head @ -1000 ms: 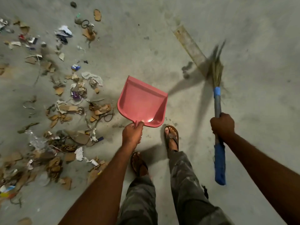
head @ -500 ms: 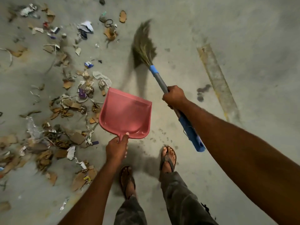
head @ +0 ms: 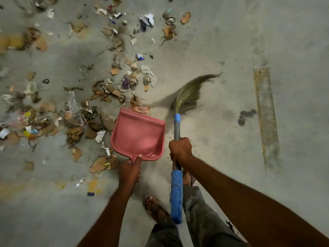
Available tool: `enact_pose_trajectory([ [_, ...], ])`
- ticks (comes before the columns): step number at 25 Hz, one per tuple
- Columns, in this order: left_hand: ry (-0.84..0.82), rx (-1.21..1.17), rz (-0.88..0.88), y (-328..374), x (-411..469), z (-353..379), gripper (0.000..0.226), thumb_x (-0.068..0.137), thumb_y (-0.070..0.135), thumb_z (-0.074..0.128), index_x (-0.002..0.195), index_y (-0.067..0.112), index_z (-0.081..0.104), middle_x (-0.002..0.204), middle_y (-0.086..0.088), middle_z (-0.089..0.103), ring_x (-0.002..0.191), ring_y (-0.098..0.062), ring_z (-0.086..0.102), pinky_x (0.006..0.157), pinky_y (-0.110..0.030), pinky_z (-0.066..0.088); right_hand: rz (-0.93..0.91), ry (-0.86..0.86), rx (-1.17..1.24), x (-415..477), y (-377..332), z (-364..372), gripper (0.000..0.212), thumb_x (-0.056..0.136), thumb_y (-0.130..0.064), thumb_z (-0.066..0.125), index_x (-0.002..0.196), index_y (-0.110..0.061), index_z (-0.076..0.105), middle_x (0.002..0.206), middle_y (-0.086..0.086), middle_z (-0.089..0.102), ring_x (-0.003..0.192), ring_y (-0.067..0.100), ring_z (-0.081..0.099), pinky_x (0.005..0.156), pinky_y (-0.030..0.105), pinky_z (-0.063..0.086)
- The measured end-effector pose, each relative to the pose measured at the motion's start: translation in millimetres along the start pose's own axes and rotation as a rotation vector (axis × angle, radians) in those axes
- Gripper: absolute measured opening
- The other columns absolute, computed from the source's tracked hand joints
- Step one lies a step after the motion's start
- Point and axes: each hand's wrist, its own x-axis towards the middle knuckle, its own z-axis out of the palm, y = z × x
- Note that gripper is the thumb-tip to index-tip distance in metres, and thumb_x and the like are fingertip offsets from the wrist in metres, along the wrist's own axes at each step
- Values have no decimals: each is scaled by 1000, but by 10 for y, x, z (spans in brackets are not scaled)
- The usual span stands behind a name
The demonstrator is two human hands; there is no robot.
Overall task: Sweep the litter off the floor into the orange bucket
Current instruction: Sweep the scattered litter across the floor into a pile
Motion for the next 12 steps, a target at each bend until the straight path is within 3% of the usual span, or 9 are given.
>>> enact_pose_trajectory([
  [2, 26, -14, -16, -250, -24, -245, 44, 99, 41, 65, 68, 11, 59, 53, -5, 54, 44, -20, 47, 48, -25, 38, -95, -105, -111, 14, -268, 223, 23, 82, -12, 61, 97, 6, 60, 69, 15, 65, 47, 28, 62, 44, 32, 51],
  [6, 53, -65, 7, -538, -69, -564, 46, 100, 41, 64, 67, 10, 58, 53, -5, 52, 46, -21, 47, 49, -28, 39, -388, -138, -291, -152, -703, 390, 12, 86, -8, 59, 97, -3, 62, 76, 13, 66, 48, 25, 62, 42, 29, 51],
  [10, 35, -174, -1, -827, -273, -801, 42, 100, 39, 64, 73, 8, 59, 59, -8, 53, 49, -19, 46, 46, -25, 37, -601, -24, -343, -652, -410, 424, 24, 90, -15, 60, 114, -17, 59, 80, 6, 63, 66, 29, 68, 54, 41, 61],
  [12, 26, -262, -24, -1079, -363, -941, 38, 100, 38, 66, 77, 7, 62, 60, -7, 52, 46, -17, 44, 44, -24, 36, -590, -31, -324, -930, -128, 357, 35, 92, -15, 62, 128, -16, 60, 81, 6, 63, 61, 26, 65, 49, 34, 57],
])
